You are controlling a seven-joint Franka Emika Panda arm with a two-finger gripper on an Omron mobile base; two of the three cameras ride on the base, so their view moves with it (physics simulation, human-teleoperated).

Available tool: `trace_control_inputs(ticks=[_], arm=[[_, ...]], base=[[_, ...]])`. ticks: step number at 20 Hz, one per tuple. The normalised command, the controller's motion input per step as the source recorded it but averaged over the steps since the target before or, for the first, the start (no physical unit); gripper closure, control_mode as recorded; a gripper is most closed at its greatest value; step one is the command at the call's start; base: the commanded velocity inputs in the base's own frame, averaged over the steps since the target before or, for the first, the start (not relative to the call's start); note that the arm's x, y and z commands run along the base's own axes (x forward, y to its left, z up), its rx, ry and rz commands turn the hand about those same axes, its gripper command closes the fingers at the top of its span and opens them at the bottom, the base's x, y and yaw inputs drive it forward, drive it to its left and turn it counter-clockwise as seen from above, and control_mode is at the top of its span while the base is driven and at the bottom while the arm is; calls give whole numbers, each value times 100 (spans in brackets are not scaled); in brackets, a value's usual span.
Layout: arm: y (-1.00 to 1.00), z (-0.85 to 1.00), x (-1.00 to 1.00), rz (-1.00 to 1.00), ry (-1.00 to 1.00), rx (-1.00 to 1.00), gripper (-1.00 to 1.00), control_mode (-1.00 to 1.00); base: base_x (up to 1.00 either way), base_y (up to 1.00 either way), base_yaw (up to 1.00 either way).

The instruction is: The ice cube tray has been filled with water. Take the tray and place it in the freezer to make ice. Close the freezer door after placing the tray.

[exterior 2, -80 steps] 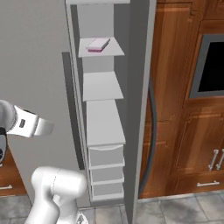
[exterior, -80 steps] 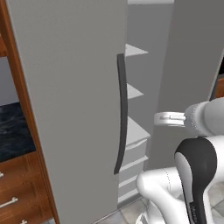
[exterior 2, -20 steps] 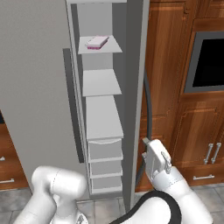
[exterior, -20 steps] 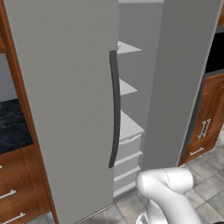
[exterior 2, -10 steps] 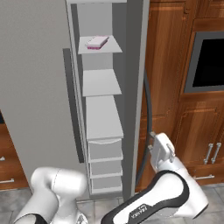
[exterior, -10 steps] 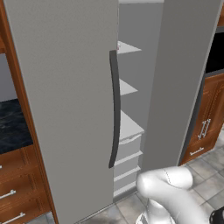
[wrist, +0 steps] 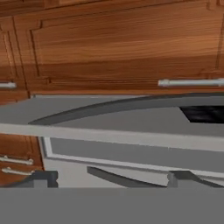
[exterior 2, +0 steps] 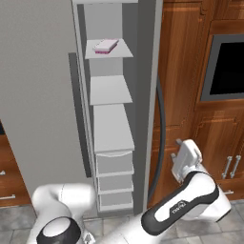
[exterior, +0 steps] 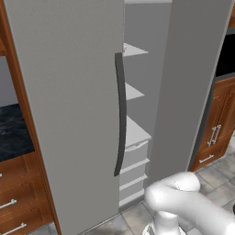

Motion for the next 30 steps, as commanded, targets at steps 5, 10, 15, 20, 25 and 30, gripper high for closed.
trace_control_inputs(ticks=[5, 10, 15, 20, 25, 30], arm=[[-17, -35, 67, 0, 11, 2, -100, -100], [-14, -34, 61, 0, 9, 0, -100, -100], [-8, -30, 62, 0, 9, 0, -100, -100], [-5, -24, 48, 0, 9, 0, -100, -100], [0, -19, 14, 2, 7, 0, -100, -100], [4, -17, 0, 11, 2, 0, -100, -100]], base=[[0, 0, 0], [0, 0, 0], [0, 0, 0], [0, 0, 0], [0, 0, 0], [0, 0, 0]])
